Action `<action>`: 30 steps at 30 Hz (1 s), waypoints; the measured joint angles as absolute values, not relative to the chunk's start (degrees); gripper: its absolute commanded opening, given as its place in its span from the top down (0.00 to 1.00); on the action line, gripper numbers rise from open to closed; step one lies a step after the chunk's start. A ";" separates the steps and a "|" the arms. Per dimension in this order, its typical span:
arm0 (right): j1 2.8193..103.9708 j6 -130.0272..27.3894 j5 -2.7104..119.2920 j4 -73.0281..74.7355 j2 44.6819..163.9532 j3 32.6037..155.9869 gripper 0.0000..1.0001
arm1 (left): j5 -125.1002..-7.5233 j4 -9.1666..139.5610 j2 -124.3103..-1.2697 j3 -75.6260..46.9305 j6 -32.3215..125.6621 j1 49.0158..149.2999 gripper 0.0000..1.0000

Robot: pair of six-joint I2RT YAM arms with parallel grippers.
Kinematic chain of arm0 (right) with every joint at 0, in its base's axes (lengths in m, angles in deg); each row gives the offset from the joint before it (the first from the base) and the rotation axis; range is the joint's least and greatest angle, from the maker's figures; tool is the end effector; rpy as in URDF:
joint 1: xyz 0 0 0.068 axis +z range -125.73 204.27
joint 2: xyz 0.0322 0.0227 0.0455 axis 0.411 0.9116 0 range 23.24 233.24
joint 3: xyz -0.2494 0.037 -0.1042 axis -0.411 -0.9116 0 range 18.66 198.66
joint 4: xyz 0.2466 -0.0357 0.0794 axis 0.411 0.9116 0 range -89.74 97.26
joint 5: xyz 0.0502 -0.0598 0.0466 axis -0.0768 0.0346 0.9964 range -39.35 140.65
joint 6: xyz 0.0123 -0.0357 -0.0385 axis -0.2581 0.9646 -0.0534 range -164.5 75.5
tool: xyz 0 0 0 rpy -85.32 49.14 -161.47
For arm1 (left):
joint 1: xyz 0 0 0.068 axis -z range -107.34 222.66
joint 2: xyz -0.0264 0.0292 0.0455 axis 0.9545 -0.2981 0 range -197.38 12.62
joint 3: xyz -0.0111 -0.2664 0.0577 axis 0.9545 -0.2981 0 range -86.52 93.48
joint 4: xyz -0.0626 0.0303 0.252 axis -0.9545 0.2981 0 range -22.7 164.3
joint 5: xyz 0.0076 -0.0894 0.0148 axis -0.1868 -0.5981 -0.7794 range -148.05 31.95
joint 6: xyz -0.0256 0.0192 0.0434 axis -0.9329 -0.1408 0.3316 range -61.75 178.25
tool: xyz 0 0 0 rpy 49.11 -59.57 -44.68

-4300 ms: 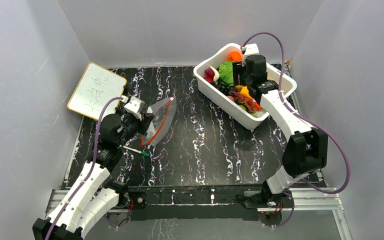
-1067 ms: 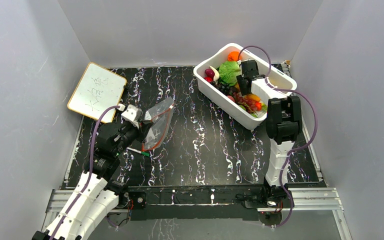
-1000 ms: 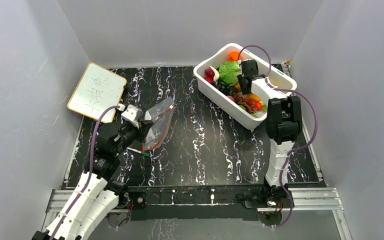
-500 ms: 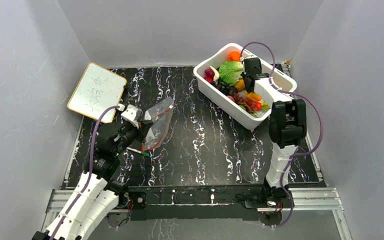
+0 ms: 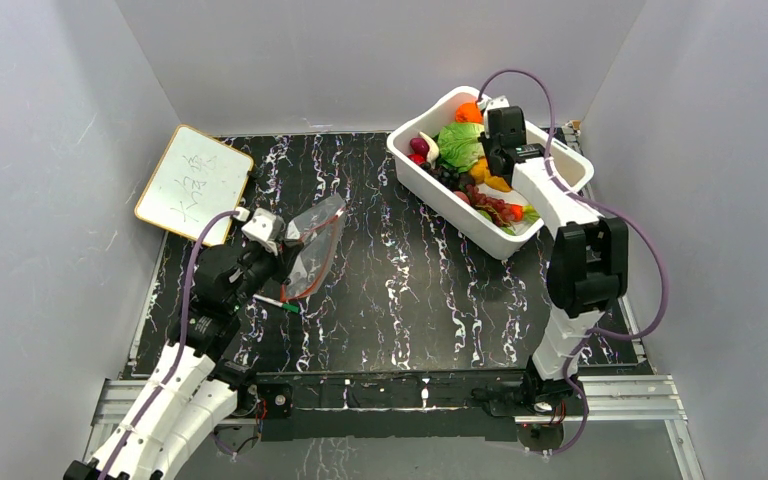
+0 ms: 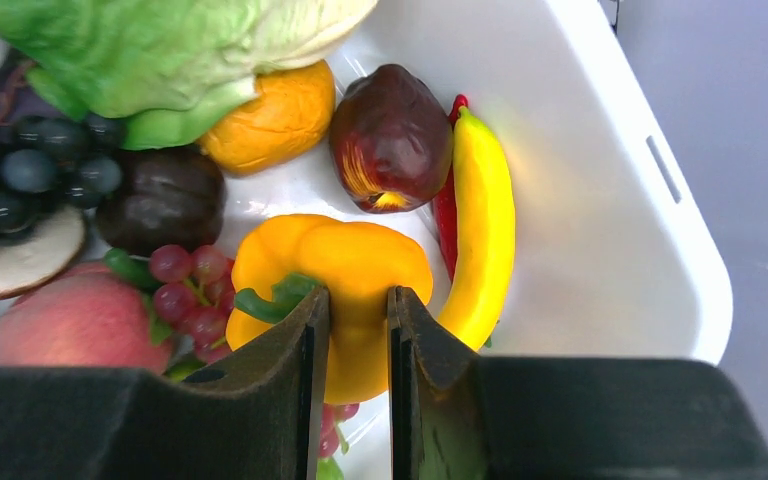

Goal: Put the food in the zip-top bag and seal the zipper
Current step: Pick up the fake vegetable from the bin, then place the fake vegetable in the zipper food storage bag.

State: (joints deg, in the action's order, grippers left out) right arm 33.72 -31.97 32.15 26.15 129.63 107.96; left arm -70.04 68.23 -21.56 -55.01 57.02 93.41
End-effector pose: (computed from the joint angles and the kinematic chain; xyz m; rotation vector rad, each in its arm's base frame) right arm 0.4212 0.0588 0.2787 -0.2788 2.2897 -0.4014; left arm 0.1448 -0.0629 0.3035 0.4386 1.5930 -0.4639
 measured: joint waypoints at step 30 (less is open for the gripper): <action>58.20 -38.92 45.33 25.80 100.34 101.01 1.00 | -71.35 63.09 -37.84 -44.34 45.96 93.41 1.00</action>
